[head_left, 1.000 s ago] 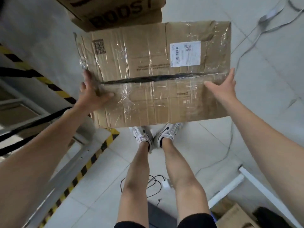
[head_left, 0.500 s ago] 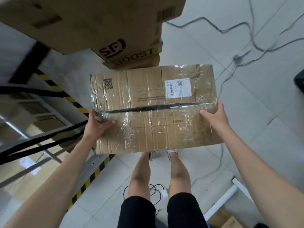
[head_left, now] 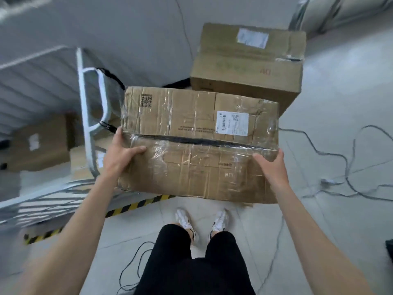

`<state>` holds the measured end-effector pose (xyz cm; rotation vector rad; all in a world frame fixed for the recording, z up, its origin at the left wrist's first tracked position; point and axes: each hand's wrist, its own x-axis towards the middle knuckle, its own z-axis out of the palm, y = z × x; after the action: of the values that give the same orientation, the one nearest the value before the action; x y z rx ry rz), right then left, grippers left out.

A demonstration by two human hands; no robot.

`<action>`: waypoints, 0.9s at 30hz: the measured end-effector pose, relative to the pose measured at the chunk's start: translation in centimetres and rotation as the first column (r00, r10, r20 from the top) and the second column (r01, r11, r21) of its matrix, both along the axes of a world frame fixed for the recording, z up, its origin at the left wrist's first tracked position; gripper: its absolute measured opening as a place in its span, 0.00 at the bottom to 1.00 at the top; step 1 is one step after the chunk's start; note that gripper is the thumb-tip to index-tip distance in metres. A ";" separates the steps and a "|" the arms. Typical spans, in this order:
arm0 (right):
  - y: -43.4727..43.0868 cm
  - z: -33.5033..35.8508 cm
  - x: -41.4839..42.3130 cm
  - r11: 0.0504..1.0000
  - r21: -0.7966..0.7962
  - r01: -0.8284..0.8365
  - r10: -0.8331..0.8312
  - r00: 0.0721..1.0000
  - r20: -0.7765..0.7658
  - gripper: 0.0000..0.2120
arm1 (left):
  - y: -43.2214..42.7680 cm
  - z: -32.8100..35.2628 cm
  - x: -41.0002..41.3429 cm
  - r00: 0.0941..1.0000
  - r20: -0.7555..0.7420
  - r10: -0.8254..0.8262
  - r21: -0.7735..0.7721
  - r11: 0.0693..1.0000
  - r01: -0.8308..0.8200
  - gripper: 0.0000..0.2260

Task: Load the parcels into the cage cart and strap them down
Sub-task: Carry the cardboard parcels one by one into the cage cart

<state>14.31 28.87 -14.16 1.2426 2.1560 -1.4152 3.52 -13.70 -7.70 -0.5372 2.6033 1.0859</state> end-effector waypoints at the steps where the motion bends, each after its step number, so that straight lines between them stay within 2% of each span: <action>1: -1.1 1.0 -1.1 0.999 -0.008 -0.051 0.051 0.998 -0.027 0.52 | -1.7 1.7 0.9 0.998 -0.029 0.050 -0.011 0.999 -0.050 0.49; 6: -10.3 5.2 -6.8 0.948 -0.001 -0.319 0.314 0.935 -0.163 0.53 | -11.9 7.9 6.0 0.945 -0.150 0.290 -0.137 0.941 -0.310 0.49; 12: -25.3 8.2 -9.4 0.807 0.044 -0.588 0.587 0.794 -0.155 0.50 | -24.7 7.6 15.1 0.811 -0.094 0.577 -0.021 0.813 -0.581 0.49; 18: -36.9 10.1 -8.5 0.759 0.132 -0.638 0.651 0.747 -0.135 0.46 | -34.5 6.7 19.7 0.722 -0.108 0.683 0.011 0.727 -0.686 0.48; 23: -45.7 12.0 -9.7 0.724 0.256 -0.640 0.681 0.722 -0.122 0.48 | -43.0 6.1 19.6 0.730 -0.133 0.670 0.106 0.742 -0.662 0.45; 27: -52.4 12.6 -9.6 0.745 0.301 -0.596 0.651 0.747 -0.133 0.45 | -49.7 6.3 19.2 0.744 -0.148 0.652 0.138 0.758 -0.637 0.45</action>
<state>4.76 -23.56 -1.61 0.3079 2.6085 -1.0512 22.73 -63.40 -1.42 -1.4676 2.5593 1.4865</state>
